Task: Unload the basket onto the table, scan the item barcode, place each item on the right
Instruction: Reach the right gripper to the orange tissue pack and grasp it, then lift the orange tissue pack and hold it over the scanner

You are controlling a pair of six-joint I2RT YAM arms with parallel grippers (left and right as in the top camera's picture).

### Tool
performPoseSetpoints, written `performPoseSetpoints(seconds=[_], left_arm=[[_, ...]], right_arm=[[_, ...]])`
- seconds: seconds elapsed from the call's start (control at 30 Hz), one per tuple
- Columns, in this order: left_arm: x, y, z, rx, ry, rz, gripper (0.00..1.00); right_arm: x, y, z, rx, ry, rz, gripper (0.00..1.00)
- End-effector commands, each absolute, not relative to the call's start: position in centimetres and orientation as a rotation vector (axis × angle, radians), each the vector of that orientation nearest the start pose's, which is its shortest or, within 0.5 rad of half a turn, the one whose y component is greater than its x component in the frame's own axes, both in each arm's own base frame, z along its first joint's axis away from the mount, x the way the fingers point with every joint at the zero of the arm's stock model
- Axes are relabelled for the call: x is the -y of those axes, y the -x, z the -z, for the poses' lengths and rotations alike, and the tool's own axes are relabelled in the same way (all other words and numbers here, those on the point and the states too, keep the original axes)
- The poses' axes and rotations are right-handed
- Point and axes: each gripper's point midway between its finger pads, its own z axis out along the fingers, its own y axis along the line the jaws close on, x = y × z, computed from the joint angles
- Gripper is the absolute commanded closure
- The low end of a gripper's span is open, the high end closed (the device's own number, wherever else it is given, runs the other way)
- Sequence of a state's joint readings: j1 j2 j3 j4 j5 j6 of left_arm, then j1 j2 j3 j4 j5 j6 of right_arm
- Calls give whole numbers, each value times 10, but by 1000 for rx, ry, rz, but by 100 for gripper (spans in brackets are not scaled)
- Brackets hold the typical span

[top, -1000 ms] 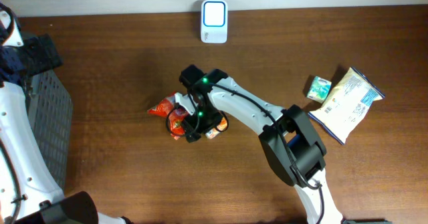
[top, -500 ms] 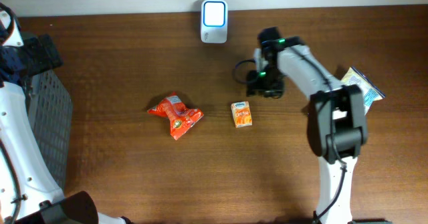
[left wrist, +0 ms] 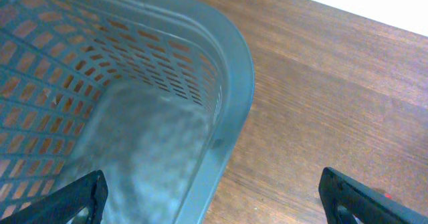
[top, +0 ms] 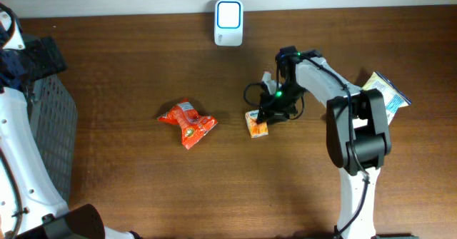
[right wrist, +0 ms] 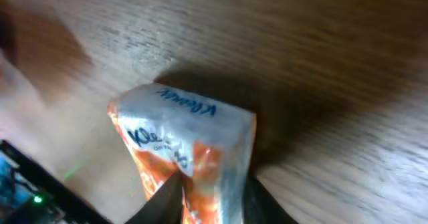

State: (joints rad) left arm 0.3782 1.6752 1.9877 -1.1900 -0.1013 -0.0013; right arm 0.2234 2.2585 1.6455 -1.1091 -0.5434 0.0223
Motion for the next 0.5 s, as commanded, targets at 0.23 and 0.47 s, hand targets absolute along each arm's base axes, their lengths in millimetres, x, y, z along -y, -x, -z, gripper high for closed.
performPoseSetpoints(seconds=[0.23,0.47], left_arm=[[-170,-380,-327,-2390,518,-280,1],[-170,-380,-327,-2390,518,-280,1]], right_arm=[[-204,-356,-54,-3018,376,-1275,96],[-235,-369,-222,-2395,426,-1967,96]])
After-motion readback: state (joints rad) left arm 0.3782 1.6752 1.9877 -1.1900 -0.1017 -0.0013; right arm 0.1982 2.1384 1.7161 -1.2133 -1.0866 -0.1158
